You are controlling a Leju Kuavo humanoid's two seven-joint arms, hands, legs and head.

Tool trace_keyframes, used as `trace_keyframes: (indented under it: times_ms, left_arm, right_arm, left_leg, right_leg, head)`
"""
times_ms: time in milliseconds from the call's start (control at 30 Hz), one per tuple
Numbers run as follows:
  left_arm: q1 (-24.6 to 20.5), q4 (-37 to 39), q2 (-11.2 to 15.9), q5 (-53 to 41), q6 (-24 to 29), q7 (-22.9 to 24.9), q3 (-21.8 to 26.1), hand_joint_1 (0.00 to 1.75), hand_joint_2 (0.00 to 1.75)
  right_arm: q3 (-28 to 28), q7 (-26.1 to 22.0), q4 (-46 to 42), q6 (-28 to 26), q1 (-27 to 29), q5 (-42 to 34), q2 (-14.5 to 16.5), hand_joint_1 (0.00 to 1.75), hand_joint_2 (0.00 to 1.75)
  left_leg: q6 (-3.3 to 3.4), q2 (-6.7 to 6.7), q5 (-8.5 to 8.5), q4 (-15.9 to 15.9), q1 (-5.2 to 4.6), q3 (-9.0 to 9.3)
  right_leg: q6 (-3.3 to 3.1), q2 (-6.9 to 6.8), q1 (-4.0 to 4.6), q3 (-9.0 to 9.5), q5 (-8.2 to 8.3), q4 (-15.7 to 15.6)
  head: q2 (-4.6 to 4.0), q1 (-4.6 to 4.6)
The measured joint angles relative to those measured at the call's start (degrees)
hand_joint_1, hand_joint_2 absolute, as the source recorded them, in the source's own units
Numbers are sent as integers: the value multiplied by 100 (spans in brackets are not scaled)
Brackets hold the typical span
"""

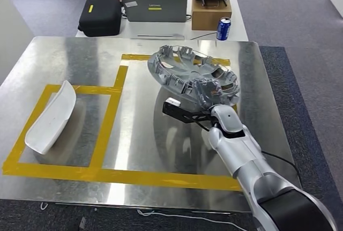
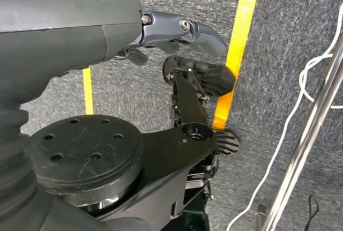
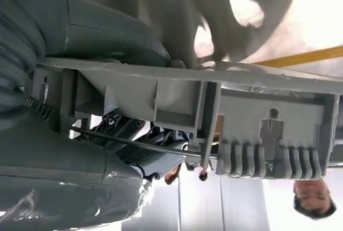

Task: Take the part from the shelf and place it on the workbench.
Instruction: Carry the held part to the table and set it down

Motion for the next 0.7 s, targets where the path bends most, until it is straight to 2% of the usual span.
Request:
trace_keyframes:
  times_ms: [300, 667, 700]
  left_arm:
    - [6, 0, 14, -46, 156, 264, -1, 0, 175]
    - [54, 0, 72, -231, -143, -126, -132, 0, 175]
    - [61, 1, 80, -240, -162, -116, -147, 0, 175]
  right_arm:
    - [469, -321, 60, -174, 328, -25, 375, 175, 175]
    - [856, -331, 60, -199, 535, -217, 477, 175, 175]
    - [869, -327, 60, -190, 530, -236, 477, 131, 131]
  left_leg:
    - [-8, 3, -4, 0, 9, 2]
    - [-17, 6, -6, 0, 17, 5]
    - [-18, 6, -6, 0, 18, 5]
  right_leg:
    - [-17, 3, 11, -3, -6, 0]
    - [-23, 8, 19, -4, -6, 0]
    - [-23, 8, 19, -4, -6, 0]
  head:
    - [0, -1]
    - [0, -1]
    - [0, -1]
